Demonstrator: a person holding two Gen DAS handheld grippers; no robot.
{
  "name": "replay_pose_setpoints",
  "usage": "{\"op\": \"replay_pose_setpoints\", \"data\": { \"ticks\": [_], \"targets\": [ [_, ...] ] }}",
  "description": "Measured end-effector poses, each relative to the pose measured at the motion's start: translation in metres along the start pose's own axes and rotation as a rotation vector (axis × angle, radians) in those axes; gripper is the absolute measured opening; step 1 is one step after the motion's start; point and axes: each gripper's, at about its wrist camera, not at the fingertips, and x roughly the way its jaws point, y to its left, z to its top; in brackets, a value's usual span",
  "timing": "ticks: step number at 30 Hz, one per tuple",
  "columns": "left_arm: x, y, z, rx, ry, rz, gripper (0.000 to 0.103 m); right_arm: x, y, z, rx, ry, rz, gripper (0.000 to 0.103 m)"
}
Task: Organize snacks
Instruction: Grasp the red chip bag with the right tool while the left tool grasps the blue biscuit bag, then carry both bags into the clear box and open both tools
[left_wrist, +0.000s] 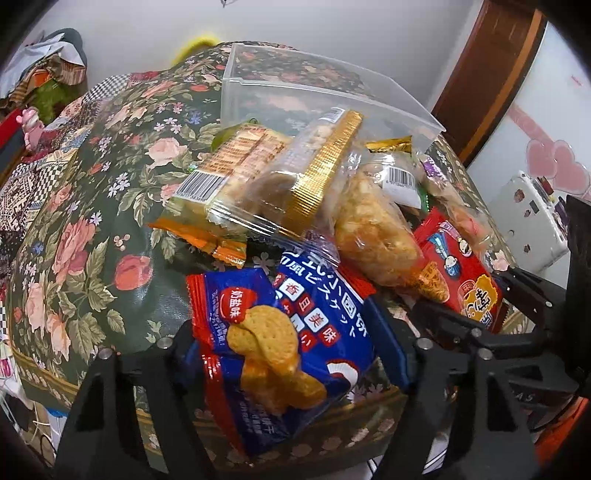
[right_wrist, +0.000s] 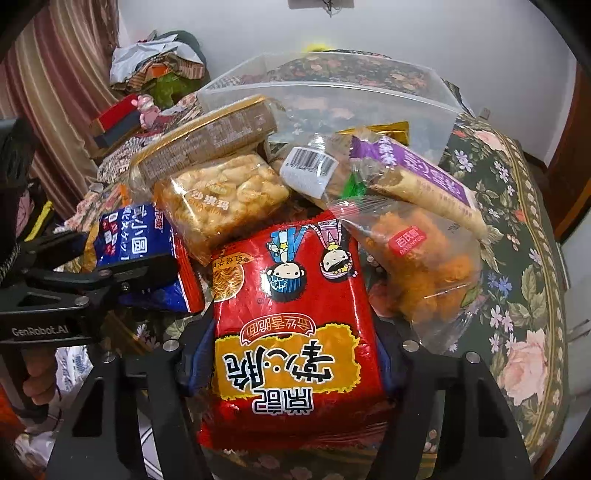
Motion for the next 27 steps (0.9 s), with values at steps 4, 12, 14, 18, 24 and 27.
{"op": "replay_pose_setpoints", "data": {
  "ticks": [4,12,14,18,24,27],
  "targets": [
    [-0.013,0.004,0.003,0.002,-0.017,-0.012,0.056,-0.009,-0.004,-0.003,0.015,-0.019,-0.014,0.064],
    [-0.046,0.014,0.006,0.030,-0.080,0.032,0.041,-0.039,-0.013,0.000,0.049,-0.113,-0.026,0.064],
    [-0.053,0.014,0.005,0.033,-0.095,0.043,0.040,-0.047,-0.012,0.002,0.050,-0.146,-0.039,0.064],
    [-0.069,0.015,0.005,0.024,-0.125,0.058,0.036,-0.058,-0.010,0.010,0.048,-0.192,-0.050,0.064],
    [-0.098,0.017,0.015,0.031,-0.195,0.094,0.035,-0.071,-0.017,0.019,0.057,-0.245,-0.069,0.064],
    [-0.112,0.017,0.022,0.039,-0.238,0.107,0.035,-0.075,-0.021,0.023,0.062,-0.265,-0.078,0.064]
  ]
}}
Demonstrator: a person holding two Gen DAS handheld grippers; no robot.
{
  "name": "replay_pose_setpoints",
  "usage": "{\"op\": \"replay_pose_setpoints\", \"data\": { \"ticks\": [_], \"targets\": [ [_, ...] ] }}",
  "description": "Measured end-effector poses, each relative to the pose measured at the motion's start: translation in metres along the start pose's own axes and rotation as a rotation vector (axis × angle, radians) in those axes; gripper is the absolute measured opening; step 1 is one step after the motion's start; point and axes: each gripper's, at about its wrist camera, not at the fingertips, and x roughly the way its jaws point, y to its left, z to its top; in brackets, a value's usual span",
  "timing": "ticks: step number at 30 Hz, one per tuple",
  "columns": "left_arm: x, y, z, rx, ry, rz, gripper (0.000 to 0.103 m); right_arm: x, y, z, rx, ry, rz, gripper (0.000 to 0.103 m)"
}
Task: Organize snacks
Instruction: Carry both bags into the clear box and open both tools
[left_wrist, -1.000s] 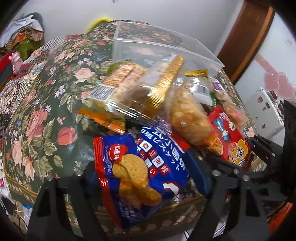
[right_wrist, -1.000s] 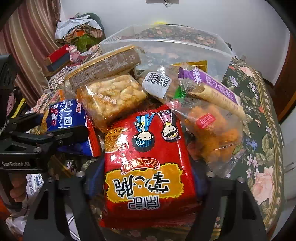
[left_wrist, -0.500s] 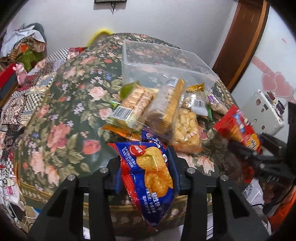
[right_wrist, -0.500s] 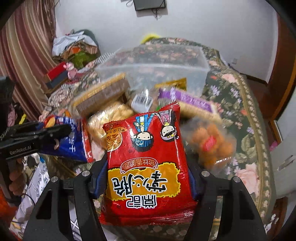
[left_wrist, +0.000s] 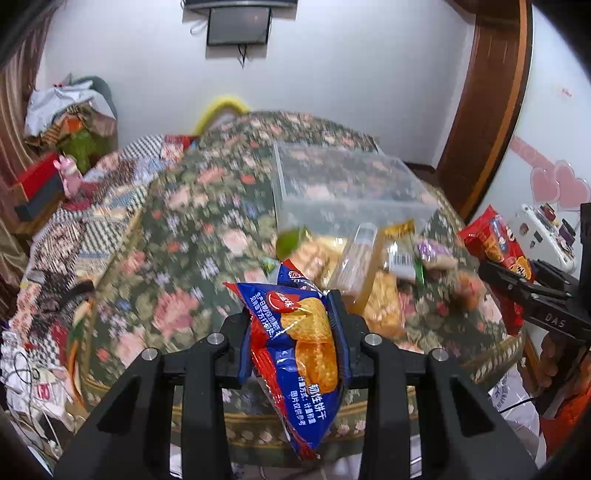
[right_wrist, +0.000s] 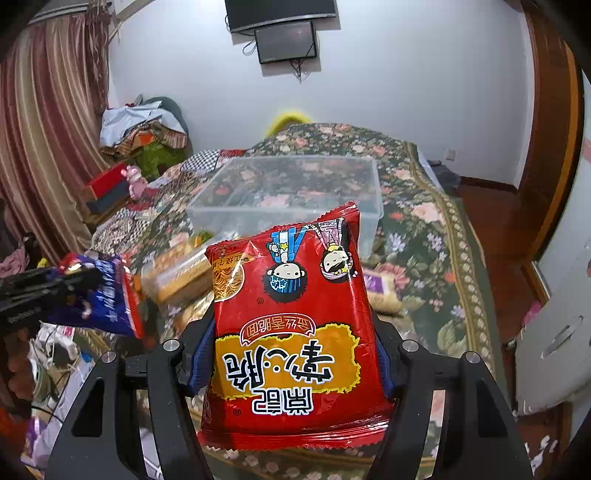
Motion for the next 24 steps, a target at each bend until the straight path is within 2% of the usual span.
{"op": "replay_pose_setpoints", "data": {
  "ticks": [4,11,20,24],
  "targets": [
    [-0.009,-0.003,0.020,0.017,-0.052,0.002,0.035,-0.001,-0.003,0.008,0.001,-0.024,-0.015,0.064],
    [0.003,-0.014,0.055,0.041,-0.102,-0.005,0.035,0.000,-0.010,0.031,-0.001,-0.082,-0.028,0.064],
    [0.032,-0.022,0.101,0.030,-0.131,-0.053,0.035,0.015,-0.014,0.062,-0.010,-0.136,-0.035,0.064],
    [0.050,-0.026,0.121,0.042,-0.145,-0.039,0.035,0.030,-0.012,0.072,-0.019,-0.140,-0.039,0.064]
  ]
}}
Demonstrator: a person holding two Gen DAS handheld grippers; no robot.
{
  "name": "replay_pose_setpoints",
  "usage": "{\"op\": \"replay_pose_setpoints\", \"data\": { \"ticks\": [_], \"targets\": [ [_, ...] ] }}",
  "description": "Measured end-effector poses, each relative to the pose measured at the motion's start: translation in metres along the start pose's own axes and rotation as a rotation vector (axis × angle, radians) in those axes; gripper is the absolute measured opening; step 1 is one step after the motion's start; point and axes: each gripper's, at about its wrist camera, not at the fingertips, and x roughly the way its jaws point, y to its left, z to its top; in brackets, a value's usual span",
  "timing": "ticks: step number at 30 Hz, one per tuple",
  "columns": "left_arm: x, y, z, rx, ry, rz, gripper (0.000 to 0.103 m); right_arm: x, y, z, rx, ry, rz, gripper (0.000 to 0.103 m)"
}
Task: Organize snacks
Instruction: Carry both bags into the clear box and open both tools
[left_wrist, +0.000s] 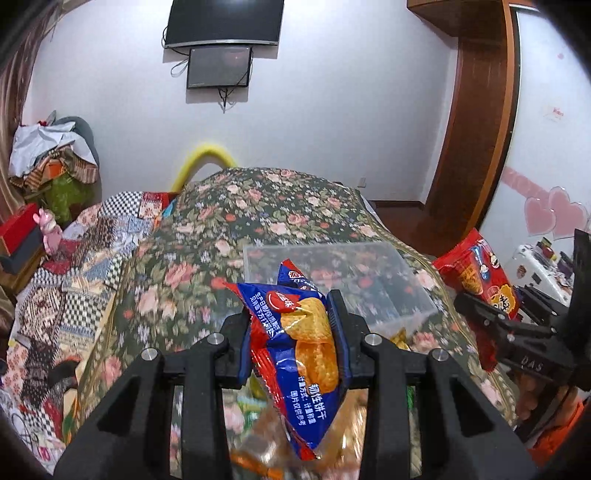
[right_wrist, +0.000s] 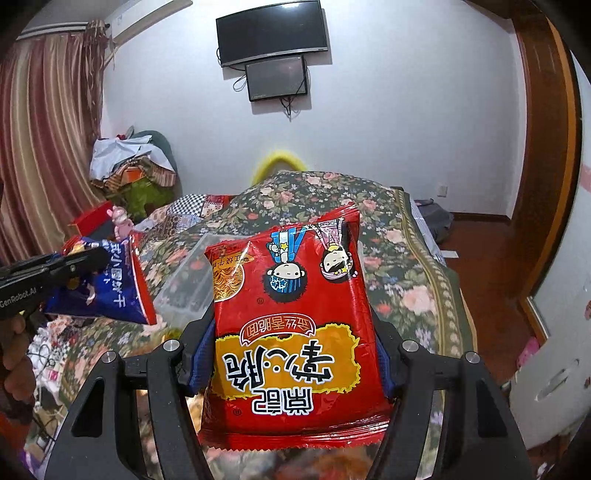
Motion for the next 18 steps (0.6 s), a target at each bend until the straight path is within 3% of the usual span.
{"op": "replay_pose_setpoints", "data": {
  "ticks": [8,18],
  "targets": [
    [0.050,-0.002,0.018,0.008,0.036,0.019,0.035,0.034,-0.001,0.012,-0.015,0.009,-0.005,0.064],
    [0.115,-0.003,0.018,0.013,0.127,0.006,0.035,0.088,-0.001,0.015,-0.069,0.112,-0.020,0.064]
  ]
}}
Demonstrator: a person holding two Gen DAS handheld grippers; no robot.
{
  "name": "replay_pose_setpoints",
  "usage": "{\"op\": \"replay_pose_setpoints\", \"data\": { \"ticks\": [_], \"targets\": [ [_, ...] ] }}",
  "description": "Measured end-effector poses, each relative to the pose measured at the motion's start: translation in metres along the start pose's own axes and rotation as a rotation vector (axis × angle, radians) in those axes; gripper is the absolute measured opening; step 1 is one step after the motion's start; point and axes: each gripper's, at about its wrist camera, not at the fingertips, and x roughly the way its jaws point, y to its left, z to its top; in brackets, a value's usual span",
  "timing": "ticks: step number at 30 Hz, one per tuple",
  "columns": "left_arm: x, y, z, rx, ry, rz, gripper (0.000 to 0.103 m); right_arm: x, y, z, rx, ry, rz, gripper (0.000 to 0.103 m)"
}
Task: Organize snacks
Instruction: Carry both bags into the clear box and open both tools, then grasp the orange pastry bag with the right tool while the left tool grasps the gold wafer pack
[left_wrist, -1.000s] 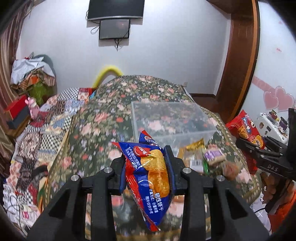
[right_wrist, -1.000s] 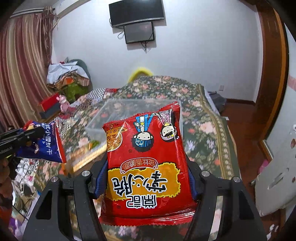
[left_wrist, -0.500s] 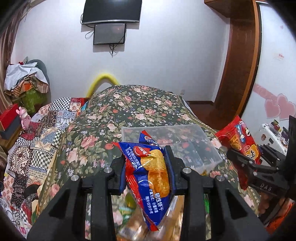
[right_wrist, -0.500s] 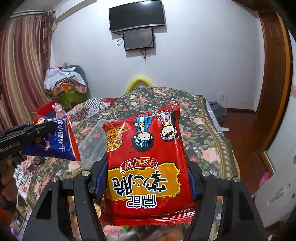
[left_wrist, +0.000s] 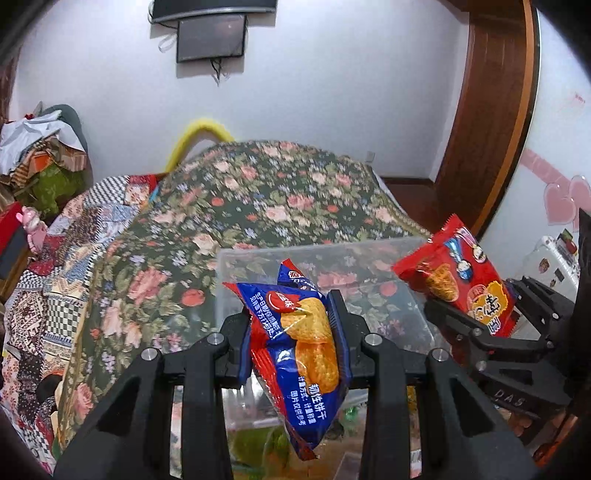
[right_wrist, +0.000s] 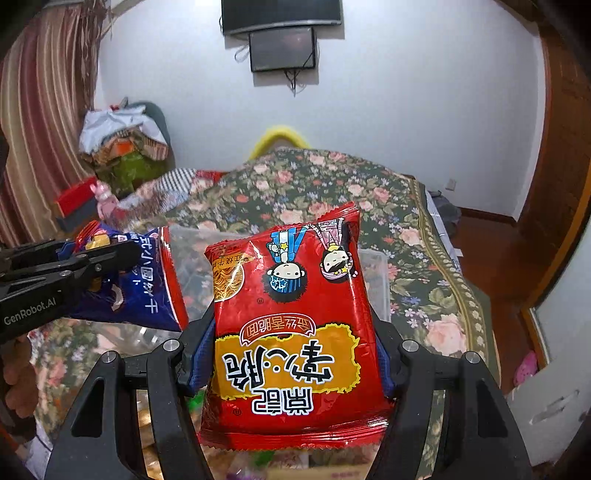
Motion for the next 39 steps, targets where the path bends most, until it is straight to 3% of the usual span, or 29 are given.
{"op": "replay_pose_setpoints", "data": {
  "ticks": [9,20,27,39],
  "targets": [
    [0.037,0.003,-0.005,-0.020,0.097,-0.031,0.035,0.029,0.000,0.002,-0.029,0.112,0.015,0.064],
    [0.050,0.009,-0.012,-0.027,0.161,0.021,0.039,0.038,0.003,0.003,-0.031,0.149,0.013,0.070],
    [0.019,0.012,-0.014,-0.009,0.109,0.034,0.056,0.014,0.002,0.005,-0.039,0.099,0.000,0.080],
    [-0.048,0.010,-0.041,0.010,0.078,0.015,0.059,-0.055,-0.015,-0.014,0.009,0.023,0.010,0.084]
  ]
}}
